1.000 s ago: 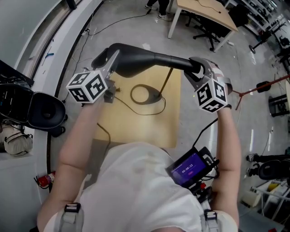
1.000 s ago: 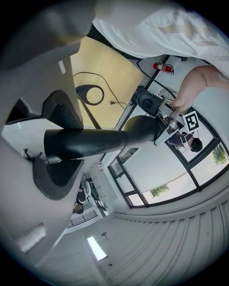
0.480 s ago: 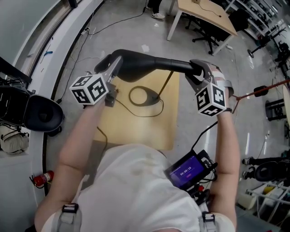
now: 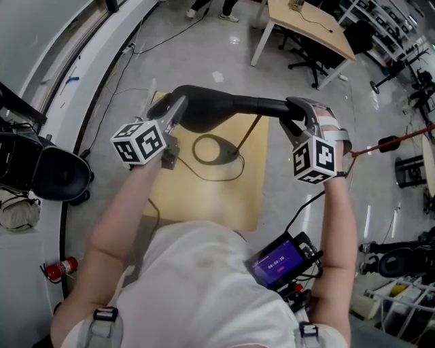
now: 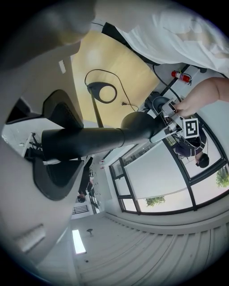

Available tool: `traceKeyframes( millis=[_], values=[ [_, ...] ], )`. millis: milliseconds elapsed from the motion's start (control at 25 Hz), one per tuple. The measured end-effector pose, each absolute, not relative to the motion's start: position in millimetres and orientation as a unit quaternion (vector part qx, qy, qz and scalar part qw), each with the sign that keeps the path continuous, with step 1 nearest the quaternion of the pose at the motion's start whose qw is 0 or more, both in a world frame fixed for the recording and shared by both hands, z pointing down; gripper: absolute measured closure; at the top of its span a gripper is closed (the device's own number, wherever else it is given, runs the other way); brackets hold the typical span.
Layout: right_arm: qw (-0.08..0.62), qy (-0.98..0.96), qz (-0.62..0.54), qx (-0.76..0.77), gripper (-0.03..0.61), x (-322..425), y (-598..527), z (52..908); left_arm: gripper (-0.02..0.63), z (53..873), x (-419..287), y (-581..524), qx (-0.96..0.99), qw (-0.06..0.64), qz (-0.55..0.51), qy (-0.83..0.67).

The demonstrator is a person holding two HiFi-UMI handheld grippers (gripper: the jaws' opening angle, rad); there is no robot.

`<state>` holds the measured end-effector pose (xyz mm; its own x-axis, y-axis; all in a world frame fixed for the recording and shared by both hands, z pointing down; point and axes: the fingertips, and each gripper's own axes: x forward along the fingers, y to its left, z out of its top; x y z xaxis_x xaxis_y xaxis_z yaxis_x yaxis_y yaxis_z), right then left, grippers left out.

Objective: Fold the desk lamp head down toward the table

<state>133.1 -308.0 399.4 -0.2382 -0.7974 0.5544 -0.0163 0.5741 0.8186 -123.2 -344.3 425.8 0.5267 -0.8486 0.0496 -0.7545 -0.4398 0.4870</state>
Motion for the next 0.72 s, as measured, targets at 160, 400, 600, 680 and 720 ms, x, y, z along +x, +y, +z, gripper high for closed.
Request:
traceKeyframes(
  millis=[160, 400, 600, 680, 720],
  values=[
    [0.550, -0.694, -0.366, 0.287, 0.347, 131, -314, 400, 0.416, 433, -124, -350, 0.841, 0.241, -0.106, -0.473],
    [0.562, -0.682, -0.376, 0.280, 0.345, 133, -316, 400, 0.416, 444, -120, -352, 0.838, 0.260, -0.113, -0.467],
    [0.574, -0.668, -0.387, 0.274, 0.344, 133, -316, 398, 0.416, 456, -117, -351, 0.835, 0.278, -0.118, -0.460],
    [0.578, -0.663, -0.391, 0.272, 0.342, 133, -316, 397, 0.416, 460, -115, -351, 0.834, 0.284, -0.120, -0.457],
    [0.579, -0.661, -0.393, 0.271, 0.341, 133, -317, 396, 0.416, 462, -114, -351, 0.835, 0.286, -0.121, -0.455]
  ],
)
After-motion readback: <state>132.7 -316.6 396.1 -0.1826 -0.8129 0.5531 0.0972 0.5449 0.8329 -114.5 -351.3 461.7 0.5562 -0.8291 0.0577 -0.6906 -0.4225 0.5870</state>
